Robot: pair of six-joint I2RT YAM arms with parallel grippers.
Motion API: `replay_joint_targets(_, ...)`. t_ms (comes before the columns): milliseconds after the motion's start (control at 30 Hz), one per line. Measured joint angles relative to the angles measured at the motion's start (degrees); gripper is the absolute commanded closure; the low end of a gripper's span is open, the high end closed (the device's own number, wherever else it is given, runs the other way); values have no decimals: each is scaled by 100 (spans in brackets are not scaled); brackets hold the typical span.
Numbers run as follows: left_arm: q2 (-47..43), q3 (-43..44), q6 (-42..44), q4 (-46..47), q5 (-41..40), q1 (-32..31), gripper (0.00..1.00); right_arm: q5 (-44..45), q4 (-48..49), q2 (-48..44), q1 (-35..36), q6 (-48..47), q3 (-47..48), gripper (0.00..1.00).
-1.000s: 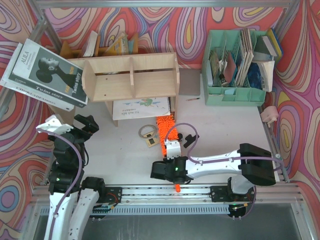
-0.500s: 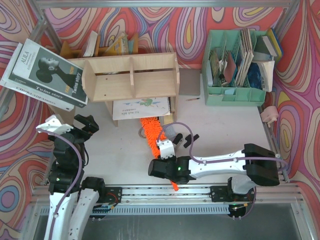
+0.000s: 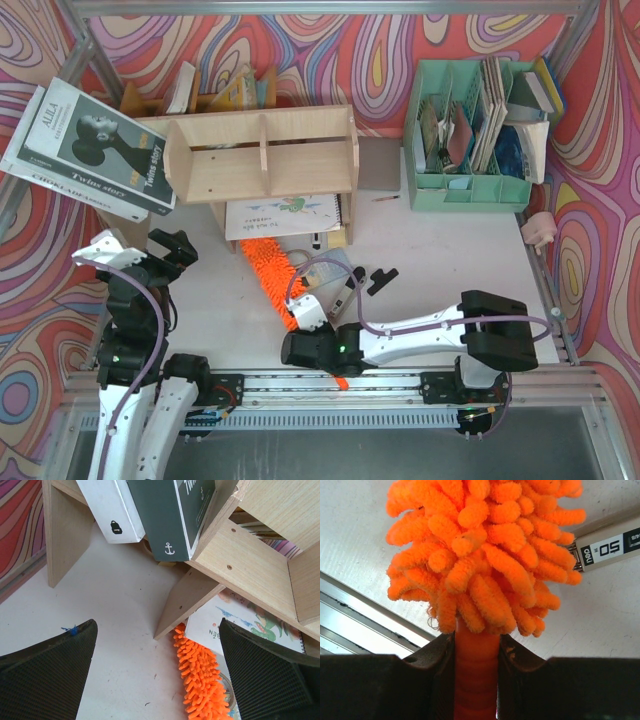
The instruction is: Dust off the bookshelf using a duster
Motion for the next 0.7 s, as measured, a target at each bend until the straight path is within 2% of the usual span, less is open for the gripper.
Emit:
replay_joint_targets(467, 11, 0, 0, 0, -4, 11, 1, 118, -240, 120, 138, 11, 15, 100)
replay_joint_targets(700, 164, 0, 2, 0, -2, 33, 1, 249, -525, -439, 636, -11, -426, 100)
